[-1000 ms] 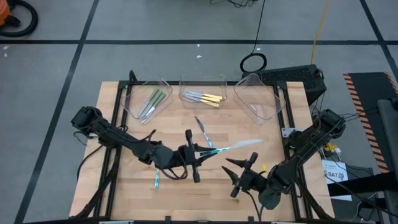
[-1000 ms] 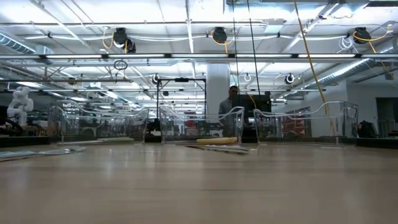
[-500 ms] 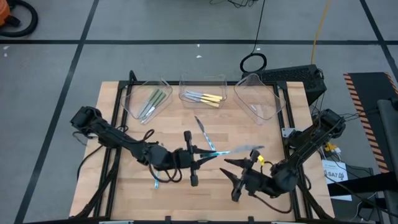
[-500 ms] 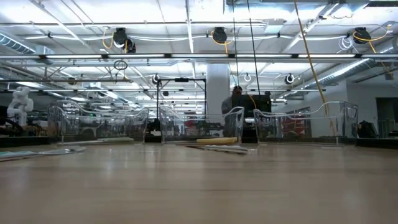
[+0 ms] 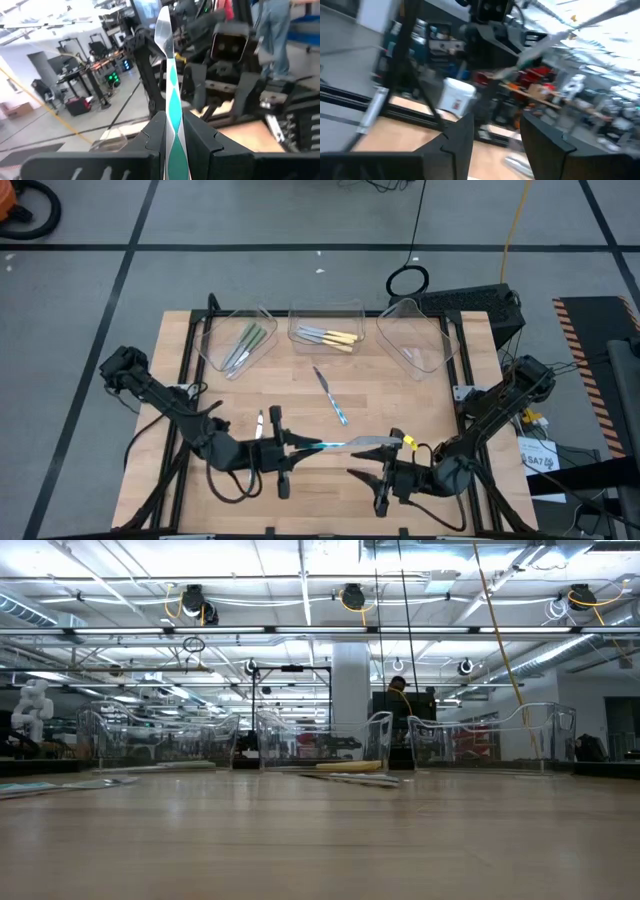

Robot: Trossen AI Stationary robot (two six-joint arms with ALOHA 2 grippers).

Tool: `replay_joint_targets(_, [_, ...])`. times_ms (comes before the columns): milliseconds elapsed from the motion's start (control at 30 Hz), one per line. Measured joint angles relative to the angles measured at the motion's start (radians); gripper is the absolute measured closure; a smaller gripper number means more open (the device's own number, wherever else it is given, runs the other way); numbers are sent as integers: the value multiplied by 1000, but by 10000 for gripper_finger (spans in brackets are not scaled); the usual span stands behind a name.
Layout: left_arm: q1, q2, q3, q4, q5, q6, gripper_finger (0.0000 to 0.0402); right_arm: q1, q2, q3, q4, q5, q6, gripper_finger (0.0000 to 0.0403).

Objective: Sort silverware by color (type)
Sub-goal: Put the bottom right blue table knife into the right transparent bin

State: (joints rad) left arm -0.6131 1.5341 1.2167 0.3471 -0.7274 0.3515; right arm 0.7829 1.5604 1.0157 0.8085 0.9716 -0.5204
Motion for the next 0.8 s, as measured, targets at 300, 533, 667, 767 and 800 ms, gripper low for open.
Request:
replay_joint_targets(300, [91, 9, -1, -131, -2, -40, 353, 114, 1, 0, -200, 356, 6, 248])
replay_joint_targets(533, [229, 9, -1, -243, 86, -83, 353, 210, -1, 0, -200, 537, -46, 248])
replay_joint_targets(667, [324, 9, -1, -332, 234, -150, 353, 189, -1, 0, -208, 598, -102, 248])
replay_joint_targets(767, [386, 9, -1, -389, 310, -244, 353, 132, -1, 0, -232, 598, -165, 248])
replay_joint_targets(800, [402, 9, -1, -401, 317, -273, 353, 107, -1, 0, -247, 598, -177, 248])
